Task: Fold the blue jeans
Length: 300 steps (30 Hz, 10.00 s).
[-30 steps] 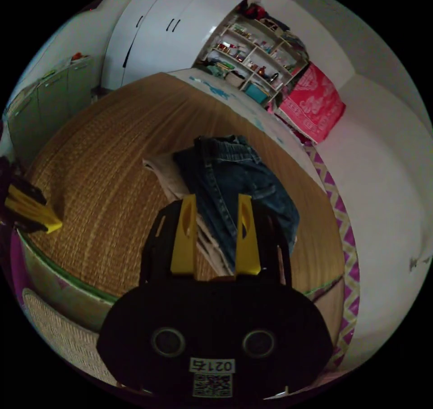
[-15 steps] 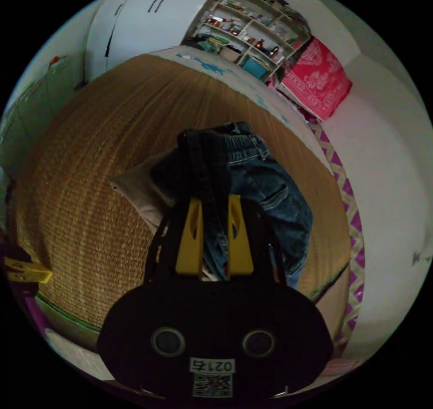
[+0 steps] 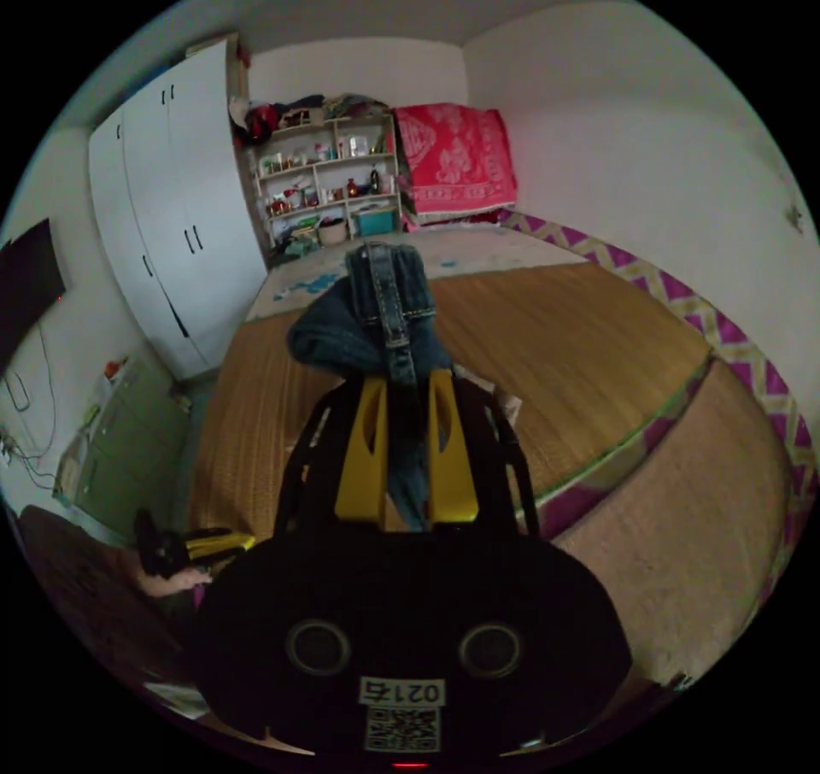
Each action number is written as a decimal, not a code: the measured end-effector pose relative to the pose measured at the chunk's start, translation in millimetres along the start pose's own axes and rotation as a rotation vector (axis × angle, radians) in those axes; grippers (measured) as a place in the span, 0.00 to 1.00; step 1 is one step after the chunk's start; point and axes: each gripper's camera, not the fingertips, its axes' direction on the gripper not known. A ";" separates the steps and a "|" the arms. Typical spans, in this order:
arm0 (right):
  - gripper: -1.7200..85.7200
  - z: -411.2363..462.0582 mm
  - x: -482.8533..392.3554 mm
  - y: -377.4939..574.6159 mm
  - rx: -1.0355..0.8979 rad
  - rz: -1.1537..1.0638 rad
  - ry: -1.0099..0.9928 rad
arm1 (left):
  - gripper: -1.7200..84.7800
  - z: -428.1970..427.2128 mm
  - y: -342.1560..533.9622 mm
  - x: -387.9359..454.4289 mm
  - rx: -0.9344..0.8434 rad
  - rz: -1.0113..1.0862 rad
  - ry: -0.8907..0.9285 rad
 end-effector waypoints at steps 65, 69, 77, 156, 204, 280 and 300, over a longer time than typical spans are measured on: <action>0.03 -583.4 82.2 881.7 0.373 1.276 0.135 | 0.01 90.9 126.8 328.5 -0.246 0.905 0.364; 0.06 -611.7 43.0 868.8 0.388 1.194 0.305 | 0.02 65.3 133.4 338.6 -0.123 0.919 0.441; 0.15 -579.7 -7.8 779.9 0.216 0.786 0.445 | 0.08 47.9 189.3 462.3 -0.033 1.069 0.603; 0.01 -493.1 206.3 644.6 -0.324 0.162 0.108 | 0.01 44.3 -219.8 129.3 -0.081 1.063 0.428; 0.01 -678.9 24.4 835.1 0.023 0.682 0.407 | 0.01 -194.9 -47.5 -213.3 0.091 0.273 0.475; 0.08 -619.7 -134.2 947.8 0.493 1.371 0.351 | 0.08 -231.1 -51.0 -374.8 0.020 -0.576 0.592; 0.04 -658.3 46.9 826.9 0.538 1.241 -0.039 | 0.03 -170.1 -287.1 -219.7 -0.144 -0.253 0.582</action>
